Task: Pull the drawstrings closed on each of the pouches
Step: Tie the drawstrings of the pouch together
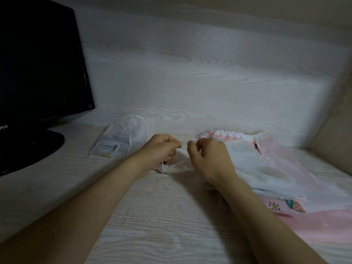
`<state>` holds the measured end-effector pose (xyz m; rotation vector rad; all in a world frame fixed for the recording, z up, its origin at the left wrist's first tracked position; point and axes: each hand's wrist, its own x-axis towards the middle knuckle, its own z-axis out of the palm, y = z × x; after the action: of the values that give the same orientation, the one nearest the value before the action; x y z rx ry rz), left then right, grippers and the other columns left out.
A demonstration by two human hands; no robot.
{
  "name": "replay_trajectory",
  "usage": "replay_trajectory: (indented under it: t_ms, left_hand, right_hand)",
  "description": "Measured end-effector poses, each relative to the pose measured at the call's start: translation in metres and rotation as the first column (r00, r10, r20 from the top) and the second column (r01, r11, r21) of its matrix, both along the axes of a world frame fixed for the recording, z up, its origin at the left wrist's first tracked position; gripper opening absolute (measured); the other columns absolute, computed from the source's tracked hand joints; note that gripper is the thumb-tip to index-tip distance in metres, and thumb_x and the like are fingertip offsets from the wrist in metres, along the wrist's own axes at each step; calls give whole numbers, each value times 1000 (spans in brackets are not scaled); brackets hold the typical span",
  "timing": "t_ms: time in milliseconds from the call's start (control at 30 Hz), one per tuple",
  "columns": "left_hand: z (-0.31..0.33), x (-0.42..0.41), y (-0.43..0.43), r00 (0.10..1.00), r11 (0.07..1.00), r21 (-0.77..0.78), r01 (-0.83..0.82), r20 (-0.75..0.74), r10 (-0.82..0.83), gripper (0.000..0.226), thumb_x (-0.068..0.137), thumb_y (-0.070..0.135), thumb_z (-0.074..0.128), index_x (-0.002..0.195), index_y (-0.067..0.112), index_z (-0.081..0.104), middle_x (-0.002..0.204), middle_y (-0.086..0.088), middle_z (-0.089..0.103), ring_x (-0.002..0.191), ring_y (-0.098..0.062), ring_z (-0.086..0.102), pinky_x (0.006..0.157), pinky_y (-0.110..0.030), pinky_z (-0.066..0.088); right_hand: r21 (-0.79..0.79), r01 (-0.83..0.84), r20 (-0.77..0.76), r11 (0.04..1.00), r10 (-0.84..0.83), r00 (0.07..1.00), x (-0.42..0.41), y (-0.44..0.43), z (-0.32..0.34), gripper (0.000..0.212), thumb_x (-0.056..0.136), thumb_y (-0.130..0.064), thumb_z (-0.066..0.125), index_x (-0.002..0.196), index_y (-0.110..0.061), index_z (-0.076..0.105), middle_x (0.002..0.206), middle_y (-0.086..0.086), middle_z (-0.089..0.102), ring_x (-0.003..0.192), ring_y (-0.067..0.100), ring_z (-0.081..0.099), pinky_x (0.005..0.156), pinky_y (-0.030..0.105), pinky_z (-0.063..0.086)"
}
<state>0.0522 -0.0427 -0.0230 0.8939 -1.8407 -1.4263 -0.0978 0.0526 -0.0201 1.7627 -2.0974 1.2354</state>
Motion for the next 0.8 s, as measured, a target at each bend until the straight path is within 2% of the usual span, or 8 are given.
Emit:
replay_trajectory:
  t_ms: [133,233,300,367,467,567,700,800]
  left_hand:
    - [4,2,2,1000,1000,-15,2,-4,-2,15,101,16,65,100,4,73,60,5,44,49,-5,39,49,-18,34]
    - [6,5,4,999,998,-40,41,19,-40,16,98,13,70,102,0,77,59,2,47,51,-7,40,50,-19,35]
    - [8,7,6,996,995,-50,87,31,-85,17,98,13,69,102,0,79,63,-2,52,53,-8,43,52,-20,38]
    - [9,9,9,990,989,-44,142,30,-140,19,99,14,66,100,1,80,65,-4,53,51,-8,42,52,-21,37]
    - [10,11,11,974,971,-90,223,52,-219,25,98,21,67,79,8,77,61,-2,53,51,-11,37,63,-36,36]
    - [9,11,10,967,961,-121,250,70,-243,24,101,23,68,89,6,80,64,-2,58,50,-8,39,59,-33,33]
    - [8,10,10,968,964,-87,250,52,-247,28,104,19,64,102,-6,76,63,1,60,47,-2,43,59,-23,37]
    - [8,10,7,977,977,-39,210,32,-209,24,103,19,65,100,0,80,72,-7,64,49,-7,39,55,-27,28]
  right_hand:
    - [33,-45,246,998,35,969,-1,7,15,41,90,-25,58,58,-13,36,54,5,33,50,16,31,49,29,27]
    - [-66,-211,734,975,191,652,-3,5,23,33,94,-25,64,69,-15,45,61,5,31,54,19,28,54,33,27]
    - [-131,-258,843,957,244,479,-8,5,22,37,98,-31,68,70,-19,45,63,2,25,59,21,20,54,35,23]
    - [-133,-264,863,955,242,444,-9,7,21,37,99,-38,68,74,-19,48,62,1,26,59,22,21,55,34,23]
    - [-124,-271,872,955,235,429,-8,7,20,31,100,-41,67,86,-15,55,62,1,39,52,17,40,52,30,32]
    - [-204,-286,863,936,310,399,-7,5,18,27,102,-37,64,95,-11,69,73,2,62,64,16,59,60,28,47]
    - [-197,-317,756,928,350,554,-8,3,14,24,100,-24,69,123,-23,73,111,-3,78,100,12,75,85,29,56]
    - [-149,-254,606,956,291,740,-7,2,10,39,95,-3,66,125,-27,71,118,5,71,99,17,73,87,39,62]
